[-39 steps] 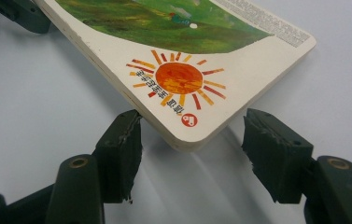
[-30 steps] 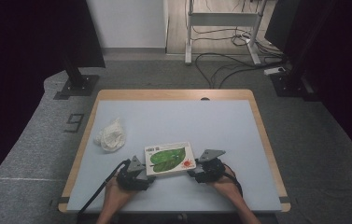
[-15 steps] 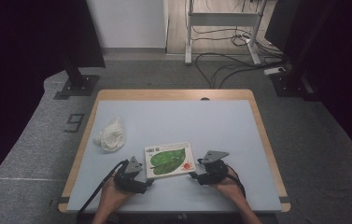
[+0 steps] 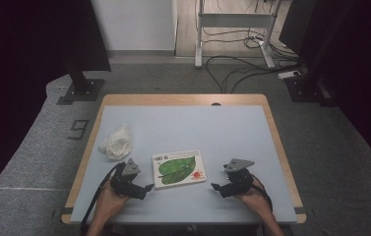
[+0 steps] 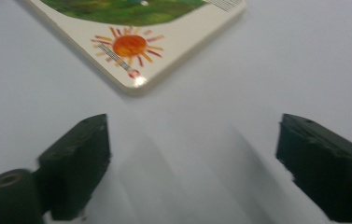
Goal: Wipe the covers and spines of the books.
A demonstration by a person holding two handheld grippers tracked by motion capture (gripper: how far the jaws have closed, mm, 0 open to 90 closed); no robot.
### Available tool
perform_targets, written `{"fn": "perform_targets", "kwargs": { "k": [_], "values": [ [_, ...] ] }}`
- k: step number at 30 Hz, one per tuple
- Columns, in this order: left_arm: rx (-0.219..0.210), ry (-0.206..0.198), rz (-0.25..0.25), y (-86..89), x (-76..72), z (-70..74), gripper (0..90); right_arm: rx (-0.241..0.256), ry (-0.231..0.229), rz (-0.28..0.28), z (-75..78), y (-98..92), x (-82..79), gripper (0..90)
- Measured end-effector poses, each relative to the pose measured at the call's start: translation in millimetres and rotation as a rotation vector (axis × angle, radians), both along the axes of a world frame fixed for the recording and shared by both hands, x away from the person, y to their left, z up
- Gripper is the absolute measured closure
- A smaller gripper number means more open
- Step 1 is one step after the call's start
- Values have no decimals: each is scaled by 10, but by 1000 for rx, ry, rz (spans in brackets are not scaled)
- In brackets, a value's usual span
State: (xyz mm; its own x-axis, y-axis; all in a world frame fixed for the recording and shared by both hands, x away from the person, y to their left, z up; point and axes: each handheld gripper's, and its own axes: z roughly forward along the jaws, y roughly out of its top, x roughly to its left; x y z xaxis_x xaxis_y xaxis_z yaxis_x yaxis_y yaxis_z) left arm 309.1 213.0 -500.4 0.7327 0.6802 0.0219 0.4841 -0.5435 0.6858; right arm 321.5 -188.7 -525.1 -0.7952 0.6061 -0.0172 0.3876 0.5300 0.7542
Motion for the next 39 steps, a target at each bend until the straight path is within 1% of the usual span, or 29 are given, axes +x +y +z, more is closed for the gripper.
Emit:
{"fn": "perform_targets", "kwargs": {
  "k": [1,2,3,5,7,9,11,13,15,18,19,21,25,26,28,30,32,34,36,38,39],
  "values": [
    [-14,-4,13,37,21,18,49,-3,2,-7,-1,-34,-2,41],
    [-18,-6,22,60,33,29,42,-4,4,-22,-3,-78,-4,10],
    [-29,-6,33,91,48,43,33,-5,2,-32,-3,-105,-6,0],
    [-43,-11,55,146,74,69,5,-1,-4,-51,-6,-182,-7,0],
    [-44,-20,72,196,95,91,0,3,-2,-74,-17,-249,-5,0],
    [-56,-26,84,247,122,115,0,-18,1,-92,-40,-301,3,0],
    [-64,-25,94,290,153,141,0,-28,16,-108,-74,-332,10,0],
    [-59,-18,99,322,189,164,0,-31,32,-115,-102,-350,18,0],
    [-39,-10,101,352,233,187,0,-34,29,-111,-101,-346,14,0],
    [-58,5,109,411,287,201,0,-31,33,-110,-107,-347,15,0],
    [-50,9,121,439,312,206,0,-30,33,-110,-107,-347,15,0],
    [-31,6,133,475,342,222,0,-24,40,-104,-110,-352,20,2],
    [-31,5,146,549,410,293,0,-24,39,-105,-112,-352,19,3],
    [-31,10,146,561,425,307,0,-23,38,-105,-112,-351,18,3],
    [-22,8,153,585,457,344,0,-24,38,-107,-112,-352,20,2],
    [-33,10,152,627,495,386,0,-25,38,-106,-113,-353,20,2],
    [-32,10,159,669,529,416,0,-24,38,-107,-113,-352,19,2],
    [-32,8,169,721,573,447,0,-25,38,-107,-113,-353,20,2],
    [-41,8,183,776,622,472,0,-24,38,-107,-114,-353,21,2],
    [-36,10,195,818,674,485,3,-24,38,-107,-114,-353,21,2],
    [-28,19,201,838,710,487,5,-24,38,-107,-114,-353,21,2]
  ]
}}
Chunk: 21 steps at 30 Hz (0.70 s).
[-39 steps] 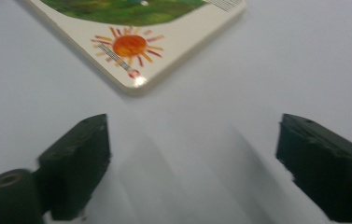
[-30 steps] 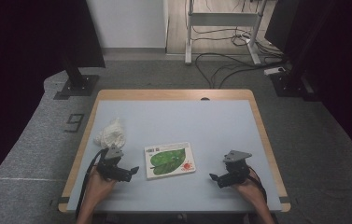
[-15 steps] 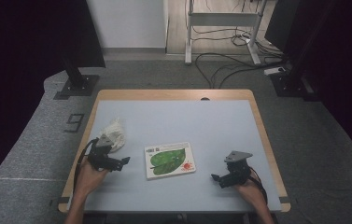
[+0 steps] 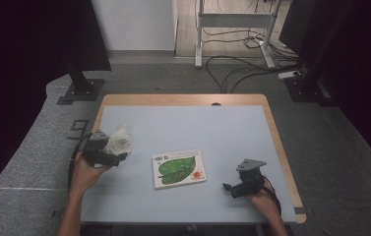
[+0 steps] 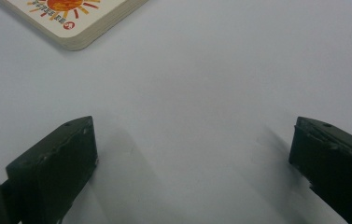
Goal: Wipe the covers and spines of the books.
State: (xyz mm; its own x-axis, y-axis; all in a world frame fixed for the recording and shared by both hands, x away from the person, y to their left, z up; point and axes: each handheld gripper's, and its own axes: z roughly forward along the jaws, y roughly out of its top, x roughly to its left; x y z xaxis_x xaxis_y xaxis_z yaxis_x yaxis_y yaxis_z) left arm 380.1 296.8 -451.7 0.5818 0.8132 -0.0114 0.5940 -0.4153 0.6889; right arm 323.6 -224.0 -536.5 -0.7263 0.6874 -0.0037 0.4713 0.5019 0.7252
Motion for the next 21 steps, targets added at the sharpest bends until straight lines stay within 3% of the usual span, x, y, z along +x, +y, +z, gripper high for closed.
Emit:
{"fn": "perform_targets", "kwargs": {
  "k": [9,13,21],
  "values": [
    [40,27,40,106,319,-54,39,1,2,-1,0,0,0,2],
    [13,46,57,172,434,-129,88,1,2,-1,0,0,0,2],
    [4,96,83,259,579,-315,180,2,2,-1,0,0,0,2]
  ]
}}
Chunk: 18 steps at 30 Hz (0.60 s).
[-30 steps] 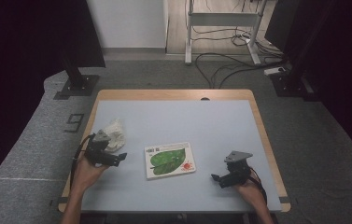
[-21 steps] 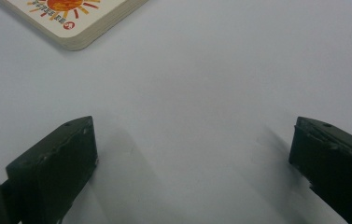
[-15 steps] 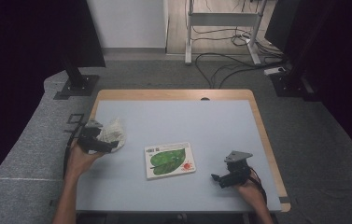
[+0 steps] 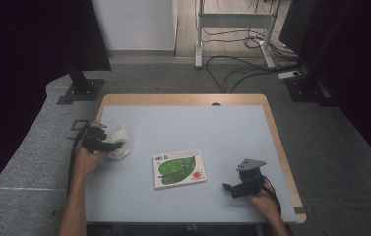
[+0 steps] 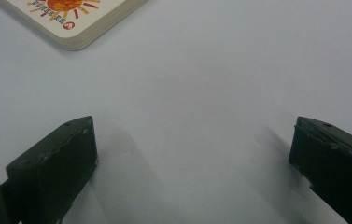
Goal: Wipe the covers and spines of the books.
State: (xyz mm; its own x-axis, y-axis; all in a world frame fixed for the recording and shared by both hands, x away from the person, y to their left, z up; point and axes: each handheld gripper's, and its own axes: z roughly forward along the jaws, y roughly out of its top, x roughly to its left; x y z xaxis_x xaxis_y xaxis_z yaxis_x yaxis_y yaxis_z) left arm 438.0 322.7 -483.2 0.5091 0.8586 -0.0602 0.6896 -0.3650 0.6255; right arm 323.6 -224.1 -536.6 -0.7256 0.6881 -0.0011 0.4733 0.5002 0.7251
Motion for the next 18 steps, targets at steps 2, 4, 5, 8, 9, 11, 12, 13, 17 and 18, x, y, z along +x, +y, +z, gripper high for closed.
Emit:
{"fn": "perform_targets", "kwargs": {
  "k": [2,4,5,8,9,11,12,13,17,18],
  "values": [
    [21,17,1,-9,32,-72,221,0,0,0,0,0,0,3],
    [34,33,-2,-24,51,-133,277,0,-1,0,0,0,-1,3],
    [36,36,-2,-30,54,-156,308,0,0,0,0,0,-1,3],
    [21,47,-4,-40,65,-203,412,0,-1,0,0,0,-1,3],
    [22,50,-3,-44,65,-212,441,0,-1,0,0,0,0,3],
    [19,46,-10,-48,60,-224,504,0,-1,0,0,0,-1,3],
    [22,39,-9,-50,53,-226,533,0,-1,0,0,-1,-1,3],
    [20,34,-9,-48,47,-228,558,0,-1,0,0,0,-1,3],
    [12,21,-11,-28,19,-208,639,0,-2,1,-1,-1,-1,3],
    [16,18,-15,-29,13,-190,644,0,-2,0,-1,-1,-1,3]
  ]
}}
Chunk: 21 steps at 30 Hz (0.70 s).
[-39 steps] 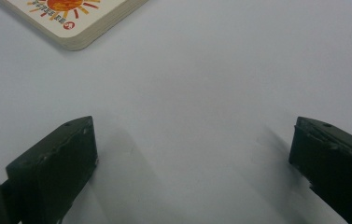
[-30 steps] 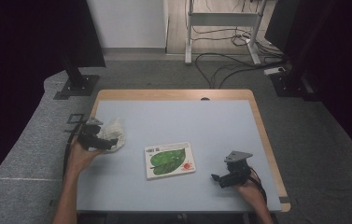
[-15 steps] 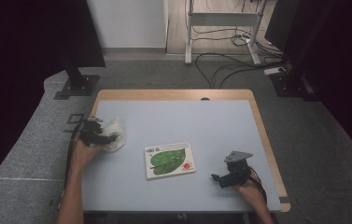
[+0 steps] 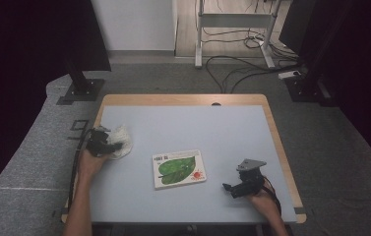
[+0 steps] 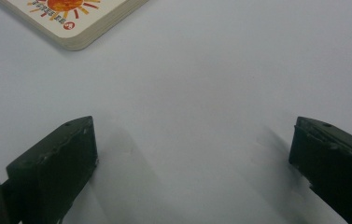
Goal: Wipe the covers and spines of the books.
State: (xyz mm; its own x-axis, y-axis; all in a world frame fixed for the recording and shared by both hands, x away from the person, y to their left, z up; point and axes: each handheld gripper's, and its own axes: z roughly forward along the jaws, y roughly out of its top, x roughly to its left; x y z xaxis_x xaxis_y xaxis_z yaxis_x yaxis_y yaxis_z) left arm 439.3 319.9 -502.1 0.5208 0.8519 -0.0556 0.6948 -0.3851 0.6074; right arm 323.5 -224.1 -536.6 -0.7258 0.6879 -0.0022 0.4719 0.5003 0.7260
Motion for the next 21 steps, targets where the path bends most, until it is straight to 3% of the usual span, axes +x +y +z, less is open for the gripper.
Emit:
{"fn": "perform_targets", "kwargs": {
  "k": [3,11,21],
  "values": [
    [3,-14,-13,8,-25,73,651,0,1,0,0,0,0,3],
    [-37,-44,-45,7,-141,265,651,0,1,-1,0,0,0,3],
    [-59,-88,-113,-161,-302,435,647,0,0,0,0,0,0,3]
  ]
}}
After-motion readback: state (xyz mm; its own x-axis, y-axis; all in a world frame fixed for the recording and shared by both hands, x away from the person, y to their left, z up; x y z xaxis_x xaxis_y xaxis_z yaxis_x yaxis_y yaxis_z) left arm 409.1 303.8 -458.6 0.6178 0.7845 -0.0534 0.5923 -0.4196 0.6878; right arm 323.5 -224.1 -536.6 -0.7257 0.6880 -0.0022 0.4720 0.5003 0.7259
